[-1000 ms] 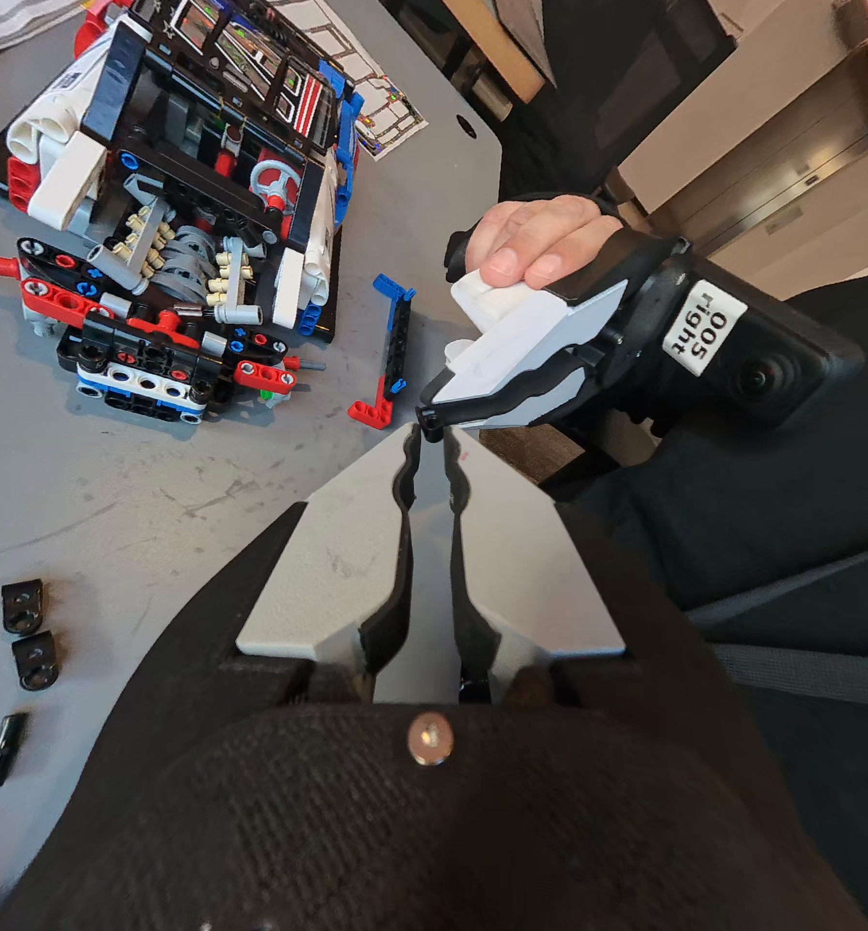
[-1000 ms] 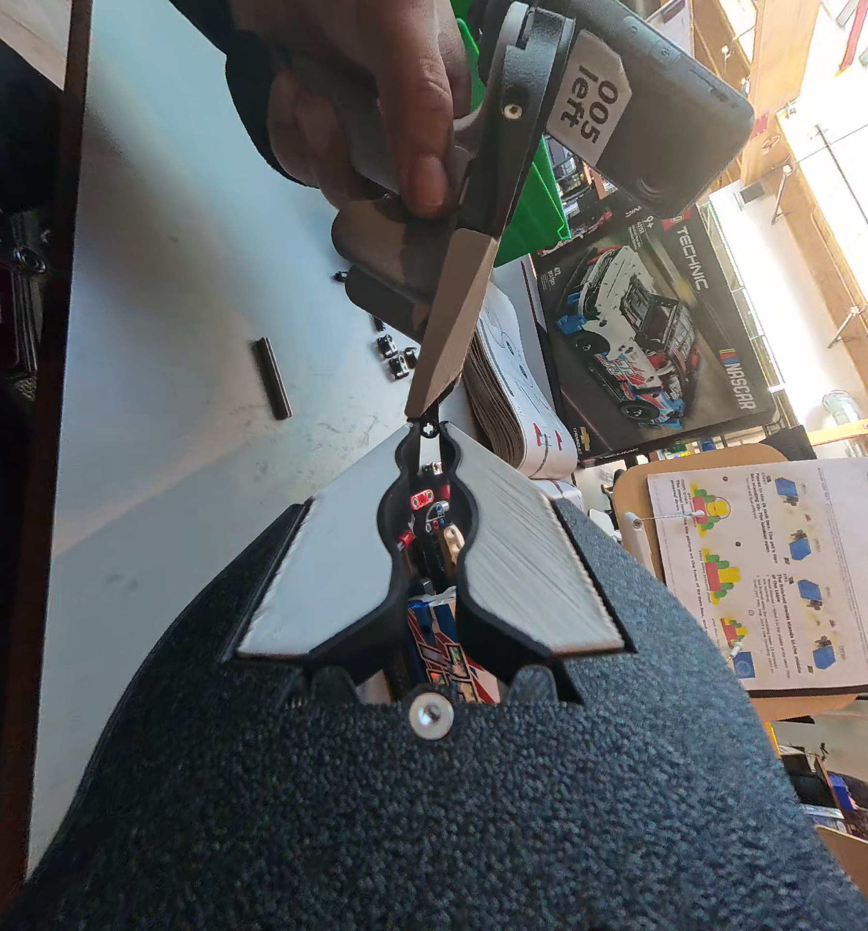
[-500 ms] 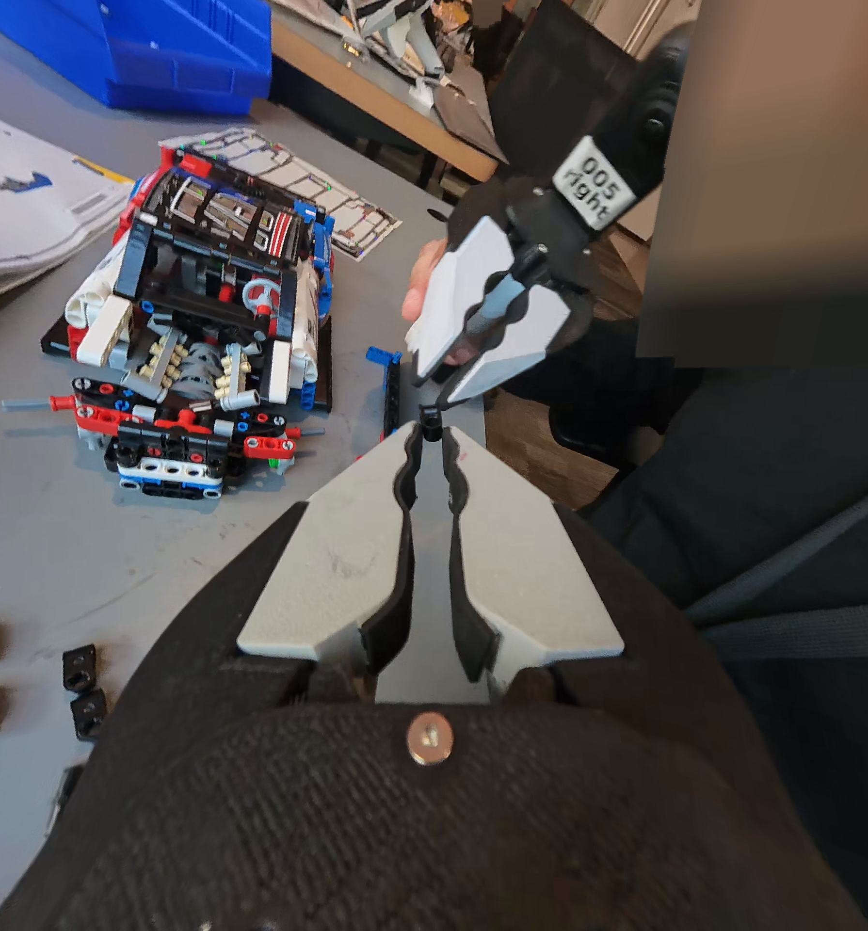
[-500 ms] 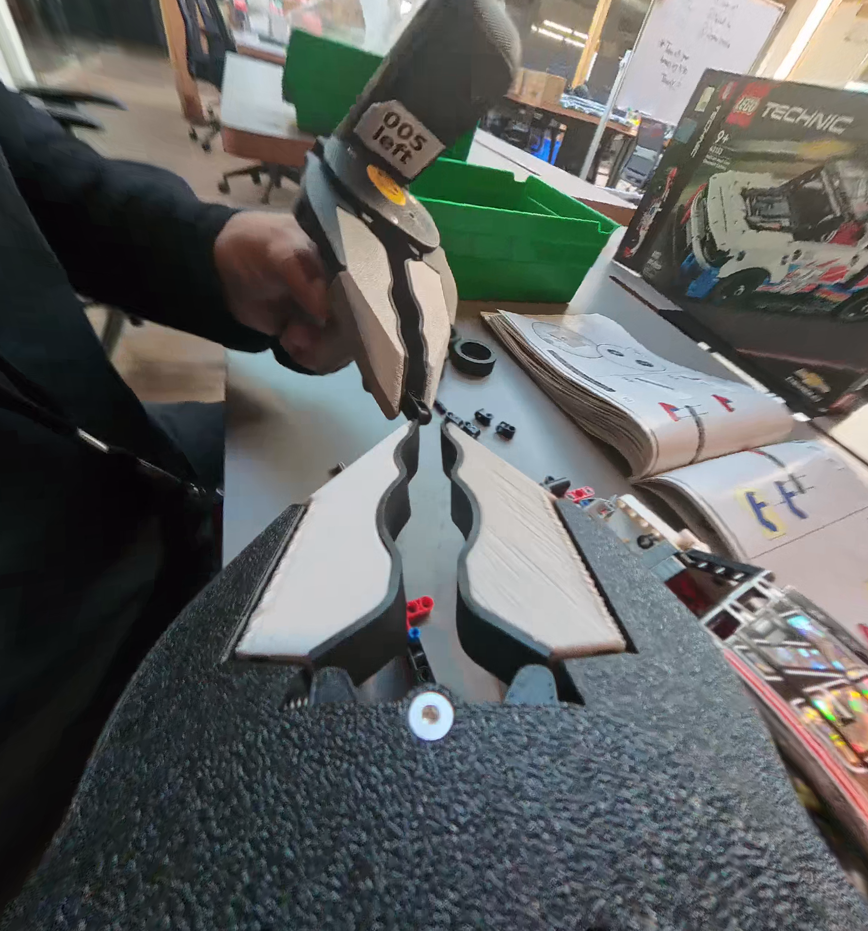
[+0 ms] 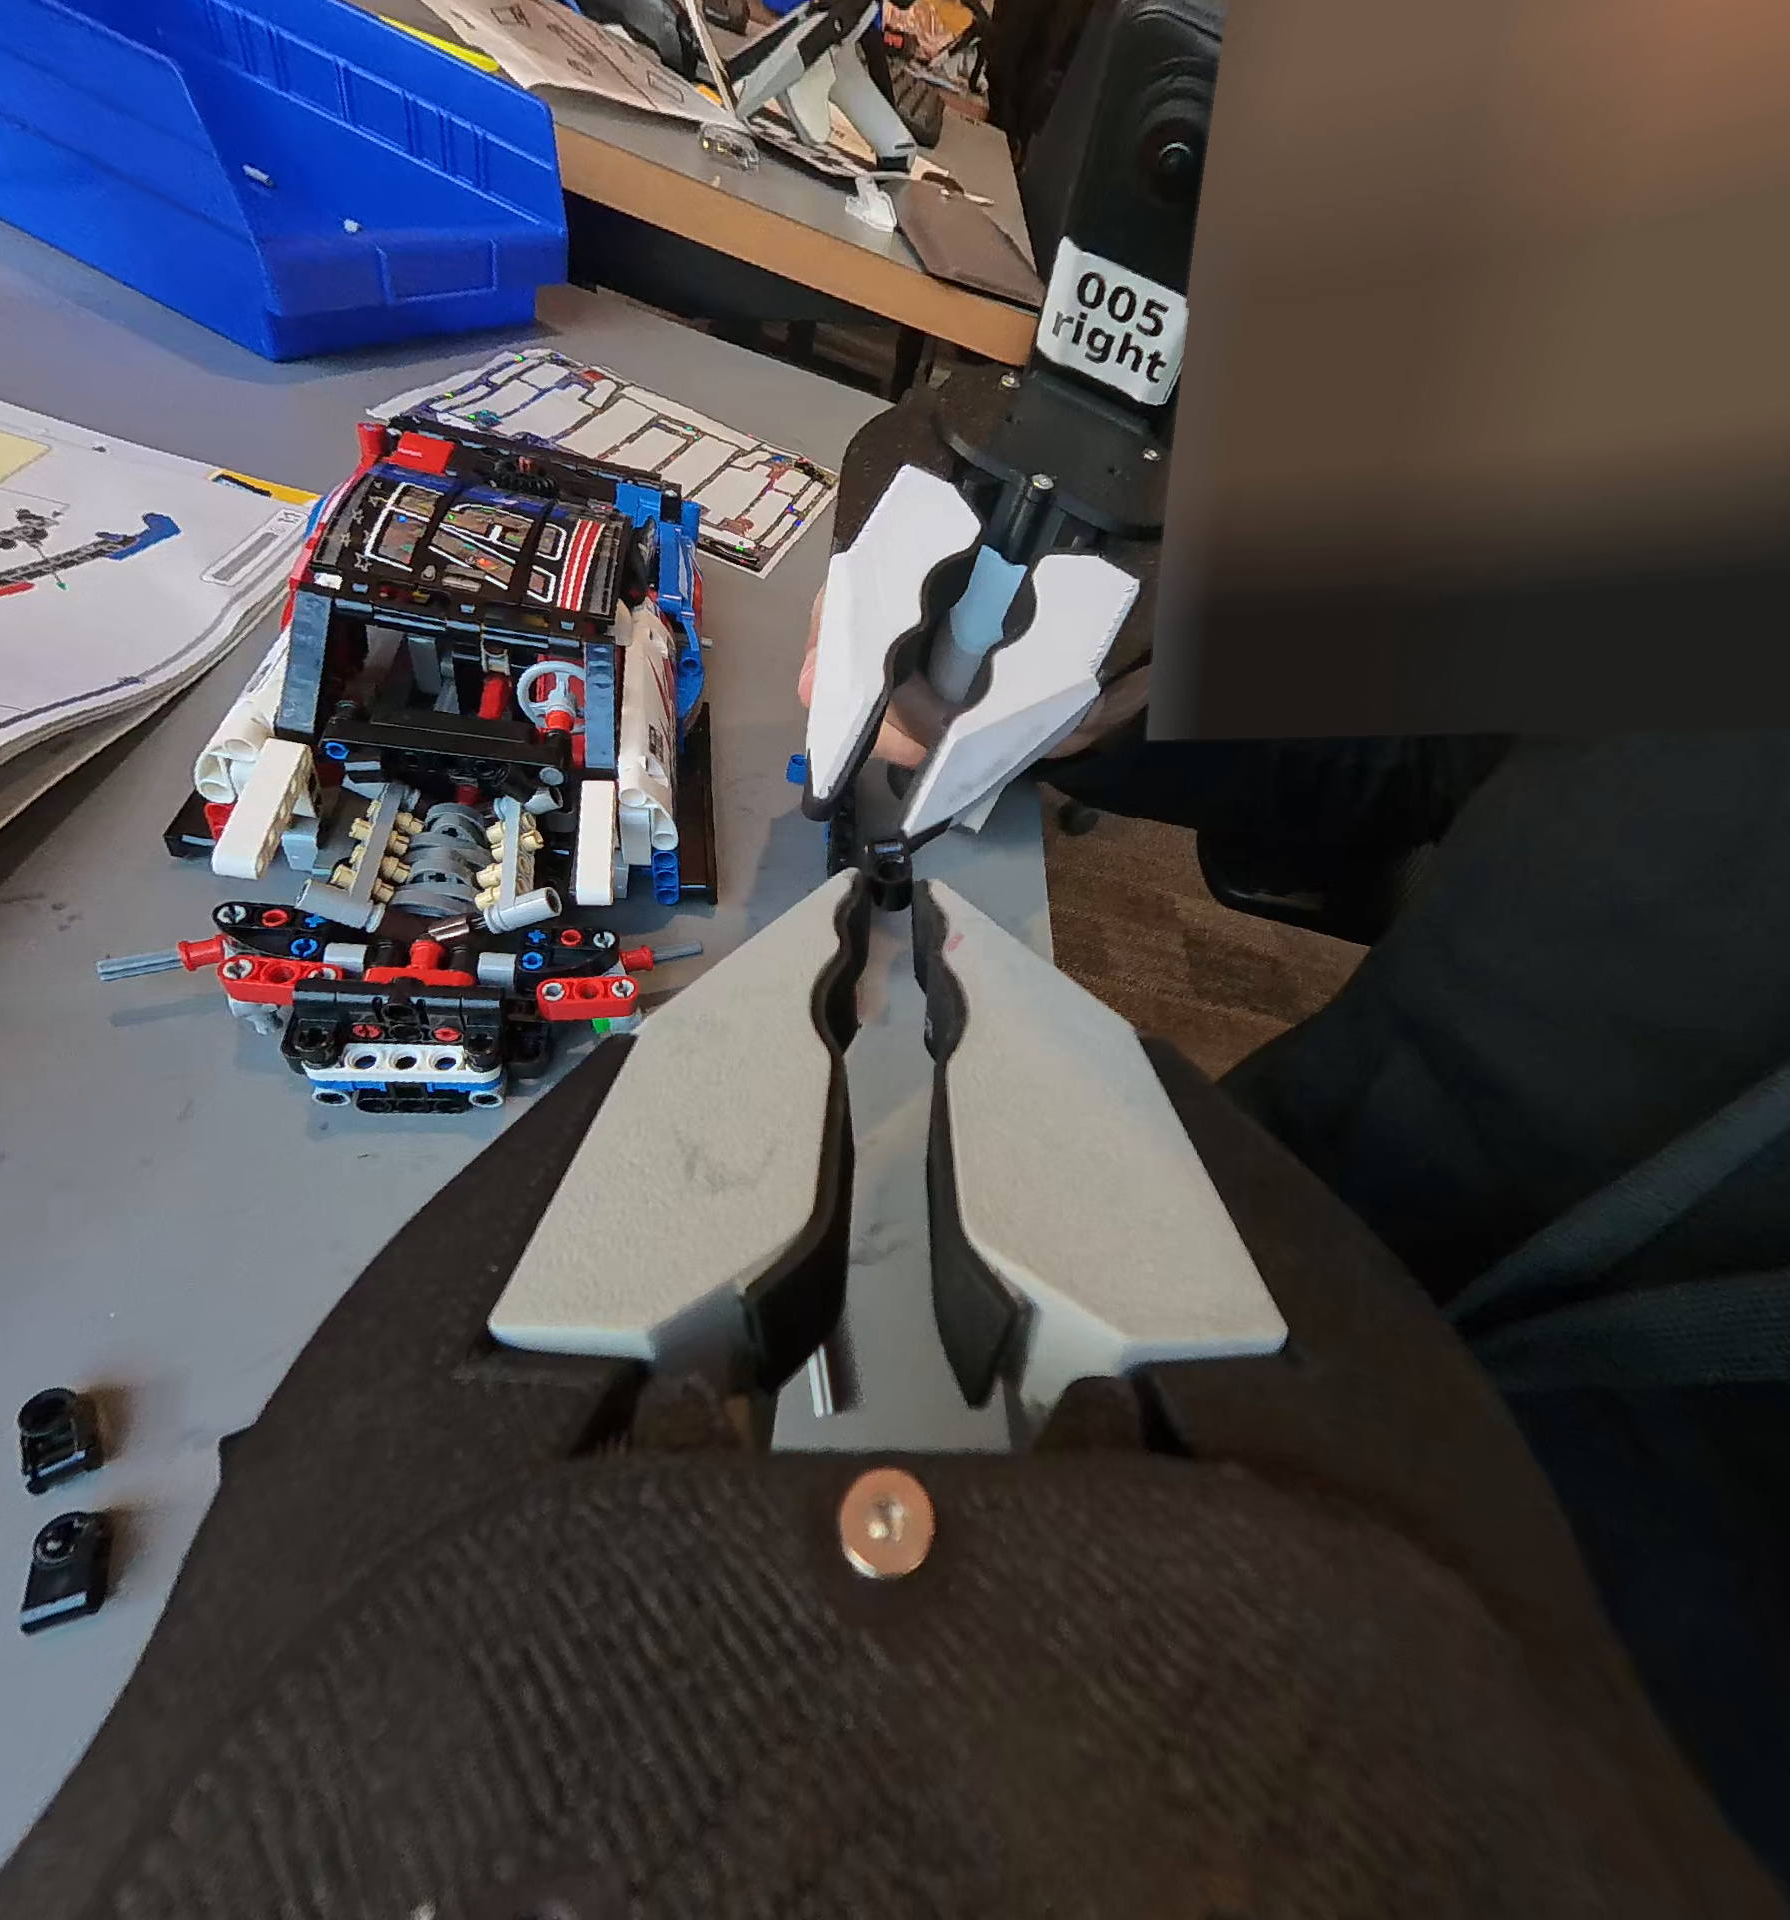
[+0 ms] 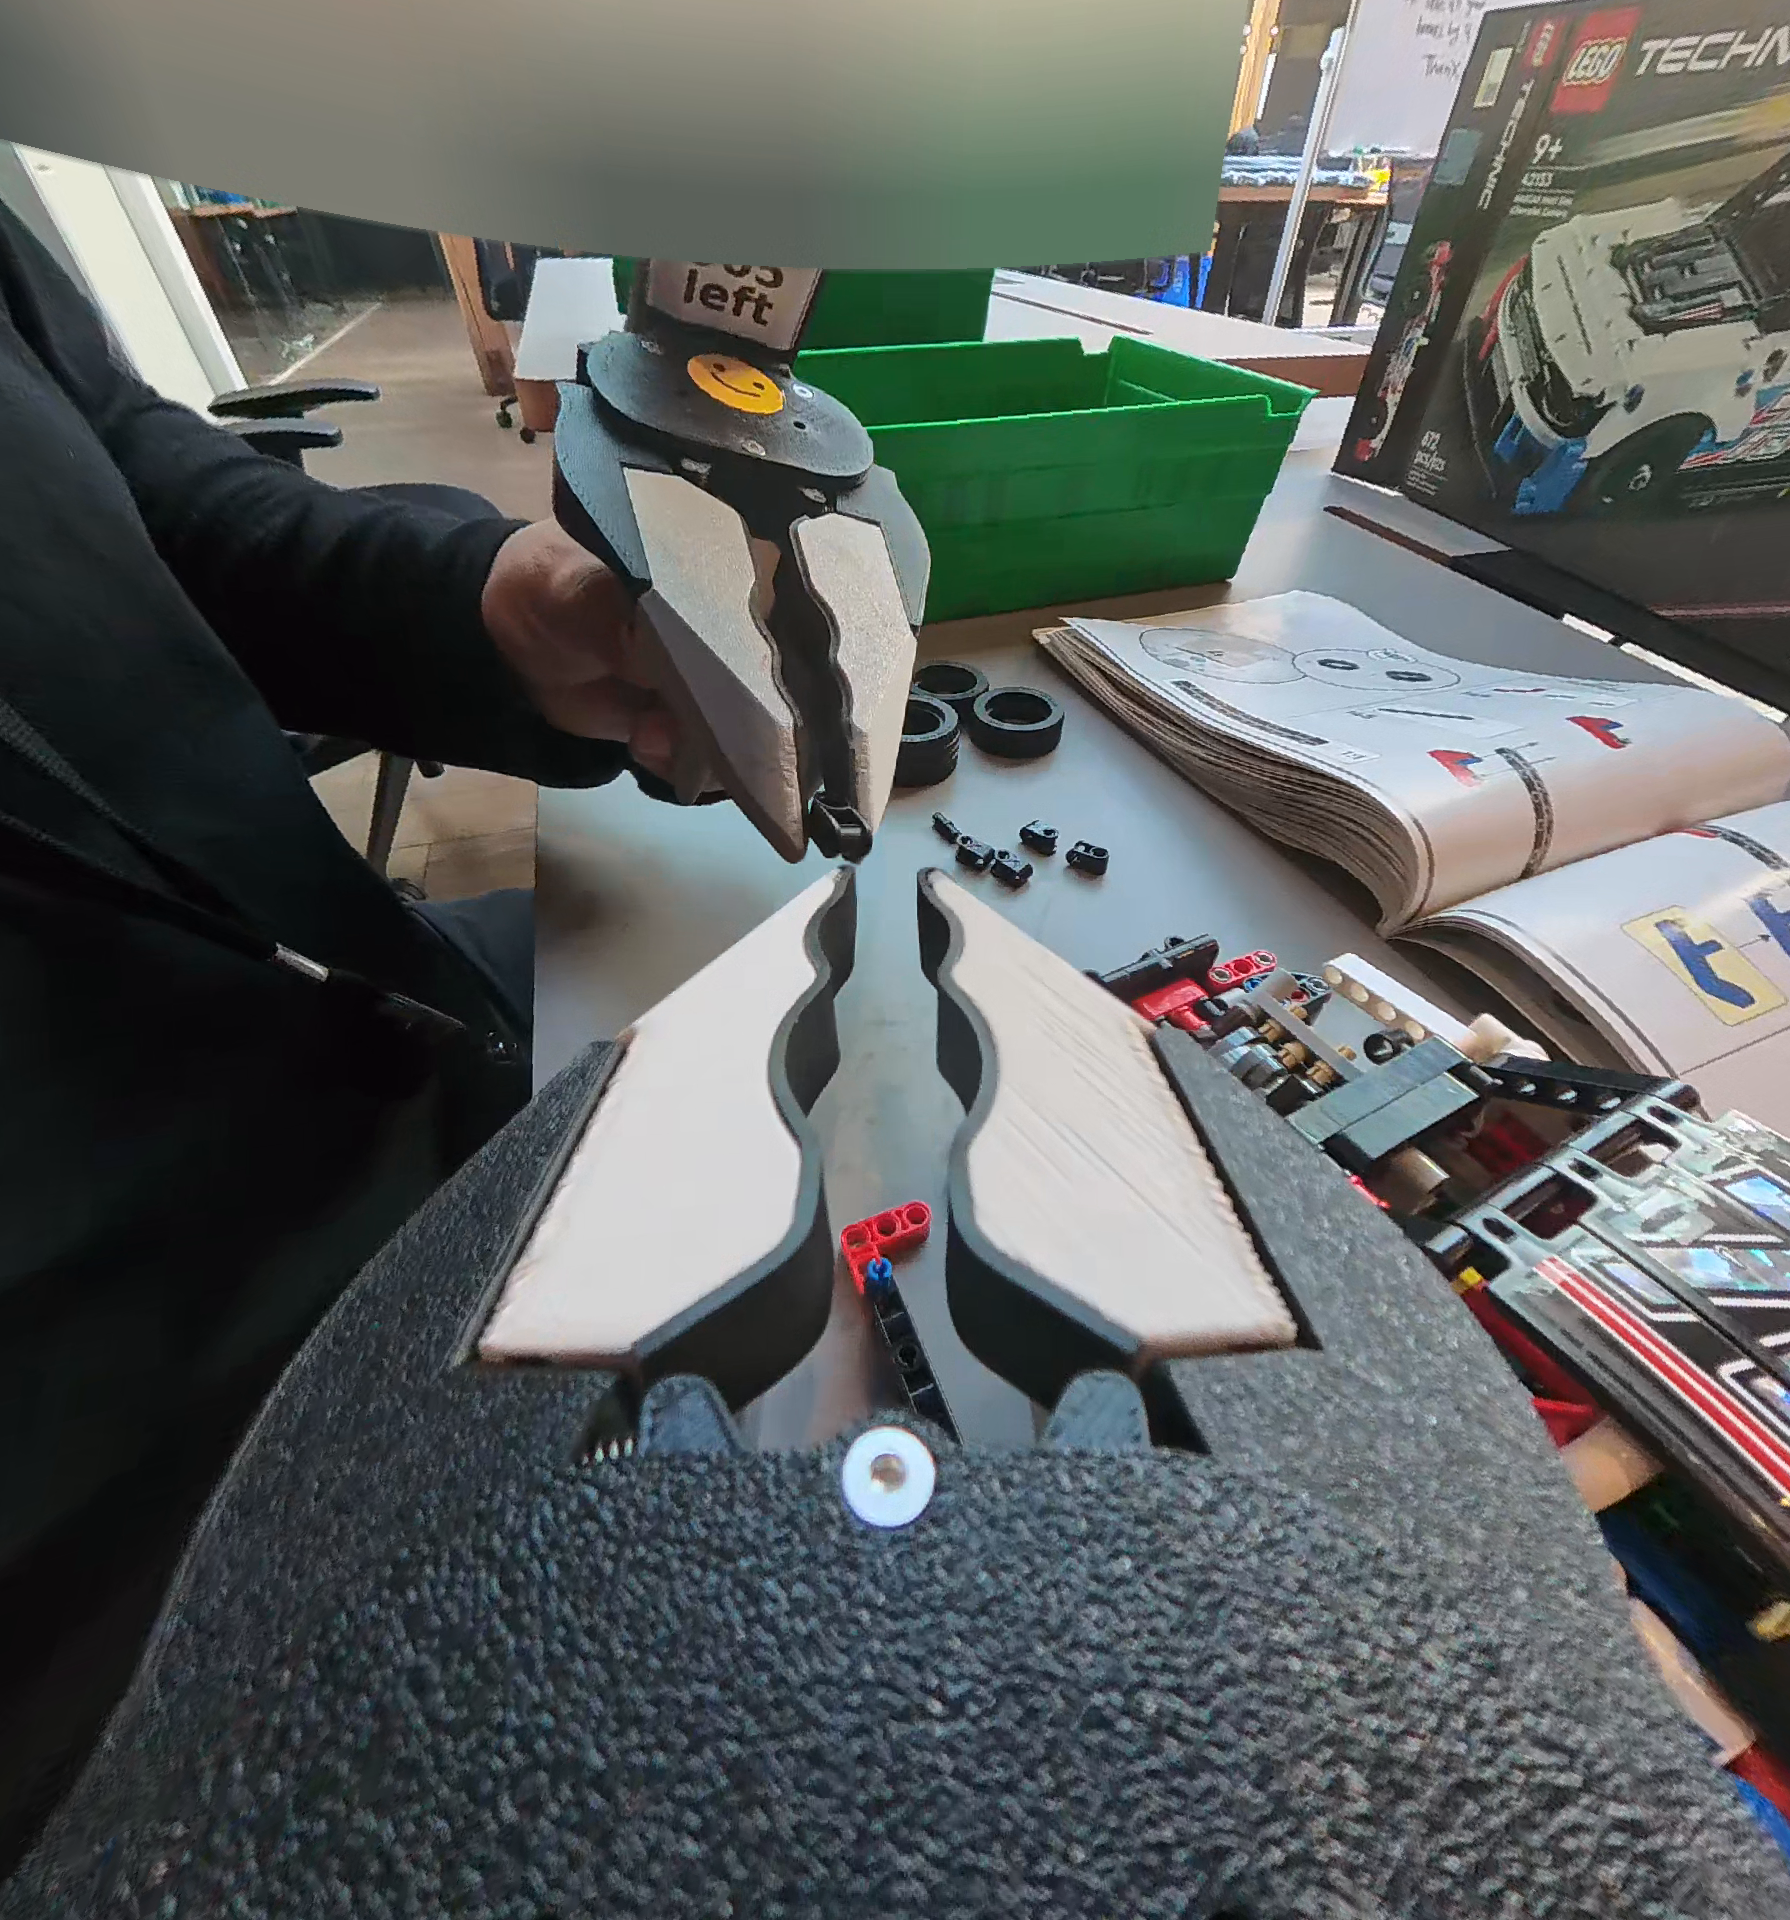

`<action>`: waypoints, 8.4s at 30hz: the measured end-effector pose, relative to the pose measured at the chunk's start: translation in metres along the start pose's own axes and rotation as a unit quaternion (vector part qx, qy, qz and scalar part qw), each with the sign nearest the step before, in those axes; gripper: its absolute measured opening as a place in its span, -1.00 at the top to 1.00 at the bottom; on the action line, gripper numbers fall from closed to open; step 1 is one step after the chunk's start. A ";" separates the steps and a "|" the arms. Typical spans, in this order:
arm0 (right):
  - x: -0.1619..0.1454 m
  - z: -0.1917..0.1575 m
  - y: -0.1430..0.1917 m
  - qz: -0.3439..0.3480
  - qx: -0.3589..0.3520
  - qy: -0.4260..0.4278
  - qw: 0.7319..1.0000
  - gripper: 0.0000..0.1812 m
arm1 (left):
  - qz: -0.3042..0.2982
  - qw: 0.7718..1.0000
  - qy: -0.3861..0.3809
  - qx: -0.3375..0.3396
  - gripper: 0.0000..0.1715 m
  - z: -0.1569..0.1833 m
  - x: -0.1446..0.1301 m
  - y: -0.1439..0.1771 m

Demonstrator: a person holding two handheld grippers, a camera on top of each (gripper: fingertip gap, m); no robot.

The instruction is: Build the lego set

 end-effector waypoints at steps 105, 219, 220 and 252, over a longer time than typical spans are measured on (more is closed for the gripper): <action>-0.015 -0.020 -0.032 -0.167 -0.173 0.358 0.902 0.93 | -0.052 0.982 0.179 0.017 0.94 -0.018 -0.019 0.004; 0.019 -0.010 -0.025 0.135 0.124 -0.326 0.927 0.90 | -0.110 0.850 -0.455 0.241 0.96 0.027 0.016 0.015; 0.020 -0.010 -0.025 0.128 0.112 -0.313 0.934 0.90 | -0.109 0.854 -0.447 0.243 0.97 0.026 0.017 0.015; 0.017 -0.005 -0.029 0.281 0.124 -0.497 0.812 0.92 | -0.026 0.908 -0.299 0.292 0.90 0.022 0.027 0.015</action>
Point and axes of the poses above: each gripper's, where its closed fingertips meet, y back along the fingers, x out of its top, z = x × y across the jaws, the point moved 6 cm from there along y, back along the fingers, and after that the axes turned 4 degrees about x, right-handed, at the moved point
